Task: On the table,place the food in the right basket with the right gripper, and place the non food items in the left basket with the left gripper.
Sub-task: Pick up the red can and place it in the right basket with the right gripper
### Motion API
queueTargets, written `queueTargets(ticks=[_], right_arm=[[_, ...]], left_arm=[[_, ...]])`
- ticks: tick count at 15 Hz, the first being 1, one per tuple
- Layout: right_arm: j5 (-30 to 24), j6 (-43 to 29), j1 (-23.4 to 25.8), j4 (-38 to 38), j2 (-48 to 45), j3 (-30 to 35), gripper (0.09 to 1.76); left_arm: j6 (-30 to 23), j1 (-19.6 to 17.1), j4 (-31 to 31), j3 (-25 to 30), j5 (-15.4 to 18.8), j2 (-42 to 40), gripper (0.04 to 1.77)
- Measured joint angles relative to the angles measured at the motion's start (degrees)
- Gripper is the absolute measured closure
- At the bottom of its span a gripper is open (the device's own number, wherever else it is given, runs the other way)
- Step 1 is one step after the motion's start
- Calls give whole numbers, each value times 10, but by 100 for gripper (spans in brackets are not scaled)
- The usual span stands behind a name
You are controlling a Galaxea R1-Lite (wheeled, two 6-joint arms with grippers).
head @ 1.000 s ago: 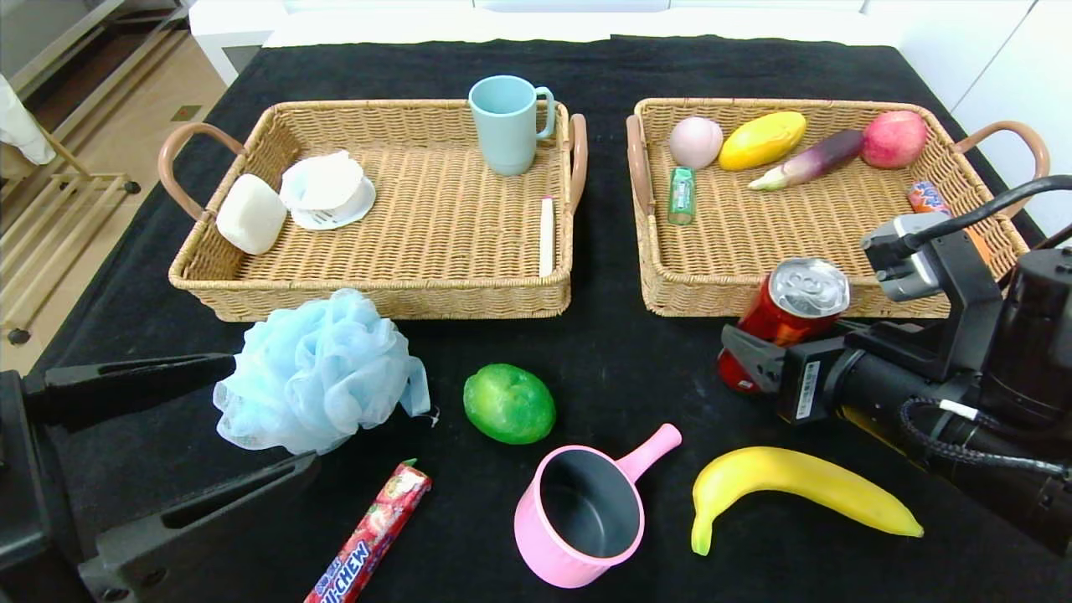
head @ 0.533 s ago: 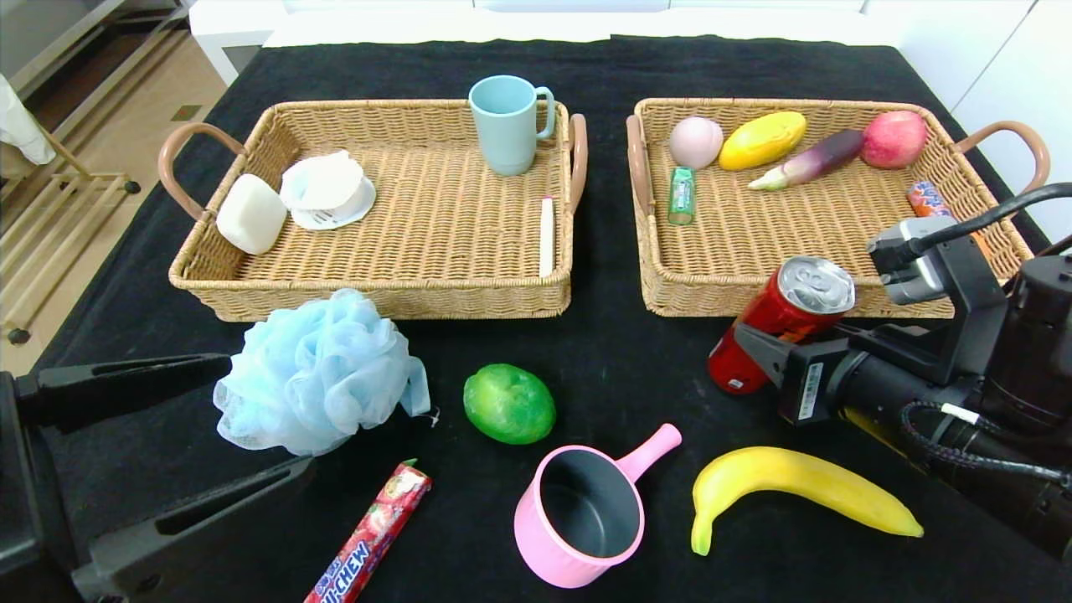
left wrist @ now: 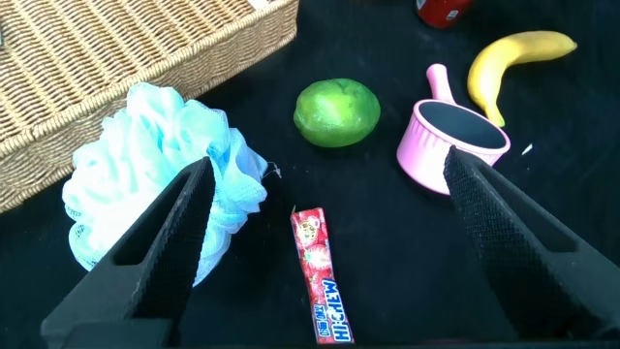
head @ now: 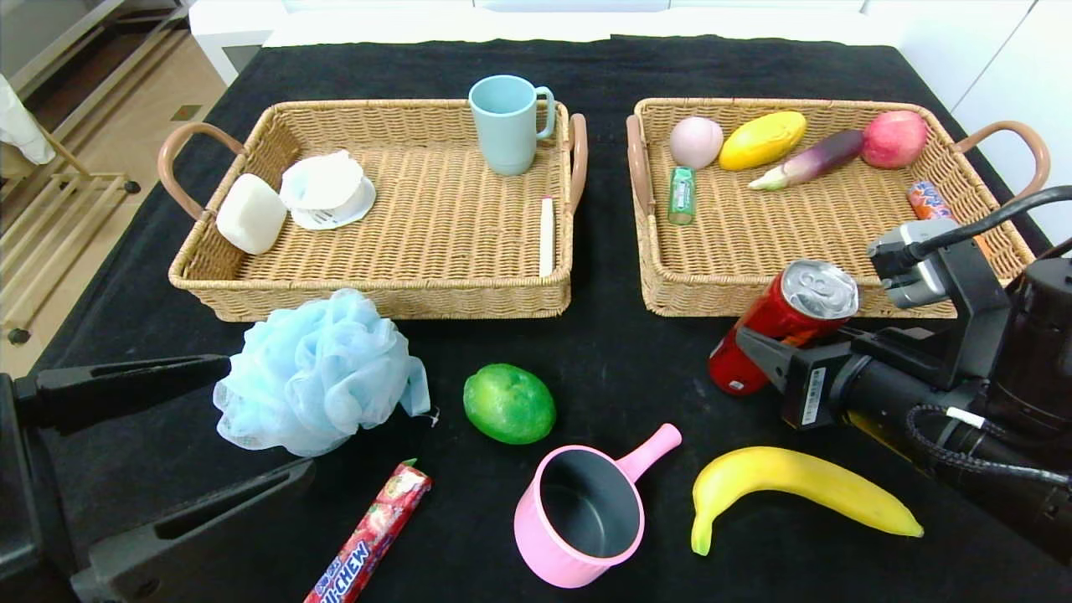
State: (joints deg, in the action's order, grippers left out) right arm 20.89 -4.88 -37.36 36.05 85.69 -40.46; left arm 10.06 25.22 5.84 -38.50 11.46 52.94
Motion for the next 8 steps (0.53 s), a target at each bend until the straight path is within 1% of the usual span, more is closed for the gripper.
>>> queueTargets(ticks=[2,5,8], right_arm=[[-1,22,-7,-19,-17,-3,85],[-3,33,-20,-99,-61,-25,85],[-4,37,-25,-117,-82,-67,85]], left_arm=[[0,0,0,0,0,0,9],[6,0,0,1,-1,0,9],[7,0,1,2,-1,-1,9]])
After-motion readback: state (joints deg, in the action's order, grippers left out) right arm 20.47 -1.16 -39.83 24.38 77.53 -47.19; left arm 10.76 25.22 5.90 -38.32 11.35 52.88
